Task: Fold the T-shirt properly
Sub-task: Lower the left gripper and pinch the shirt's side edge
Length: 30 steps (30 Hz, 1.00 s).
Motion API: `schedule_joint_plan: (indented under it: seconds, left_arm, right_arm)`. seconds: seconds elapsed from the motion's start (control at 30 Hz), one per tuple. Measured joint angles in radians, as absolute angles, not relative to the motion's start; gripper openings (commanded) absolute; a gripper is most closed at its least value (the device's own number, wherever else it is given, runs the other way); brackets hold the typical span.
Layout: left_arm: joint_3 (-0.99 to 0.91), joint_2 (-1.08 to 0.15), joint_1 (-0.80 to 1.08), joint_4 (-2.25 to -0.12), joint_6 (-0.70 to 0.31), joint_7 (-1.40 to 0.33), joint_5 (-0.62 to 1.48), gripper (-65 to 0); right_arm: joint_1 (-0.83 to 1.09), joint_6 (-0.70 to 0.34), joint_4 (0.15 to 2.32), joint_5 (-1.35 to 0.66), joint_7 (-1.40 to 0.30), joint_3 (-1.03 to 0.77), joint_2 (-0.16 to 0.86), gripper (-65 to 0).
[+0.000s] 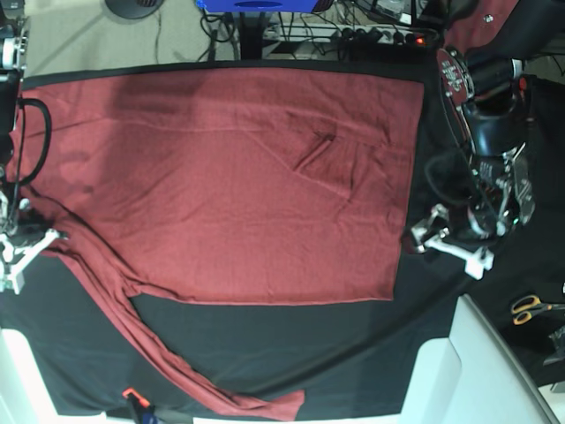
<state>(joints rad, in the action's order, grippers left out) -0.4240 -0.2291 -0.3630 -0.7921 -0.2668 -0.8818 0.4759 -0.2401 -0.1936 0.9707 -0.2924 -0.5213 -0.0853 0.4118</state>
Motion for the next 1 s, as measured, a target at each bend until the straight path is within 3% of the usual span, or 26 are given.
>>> schedule_joint_plan:
  seconds: [0.23, 0.4, 0.6, 0.73, 1.0]
  left_arm:
    - [-0.375, -0.185, -0.367, -0.791, -0.270, -0.863, 0.495, -13.5]
    - [-0.376, -0.169, -0.357, -0.787, -0.270, -0.861, 0.497, -35.7]
    - [-0.374, -0.162, -0.351, -0.785, -0.270, -0.871, 0.500, -47.2]
    - [-0.372, -0.165, -0.348, -0.781, -0.270, -0.883, 0.488, -65.0]
    - [-0.371, -0.167, -0.309, -0.808, -0.274, -0.882, 0.512, -65.0]
  right_arm:
    - [-0.240, -0.191, 0.971, -0.291, -0.522, -0.086, 0.413, -65.0]
    - [-0.241, -0.192, 0.971, -0.291, -0.521, -0.086, 0.416, -65.0]
    - [-0.241, -0.191, 0.971, -0.291, -0.522, -0.086, 0.416, -65.0]
    - [-0.240, -0.191, 0.971, -0.291, -0.523, -0.088, 0.416, -65.0]
    - [-0.240, -0.191, 0.970, -0.291, -0.523, -0.088, 0.416, -65.0]
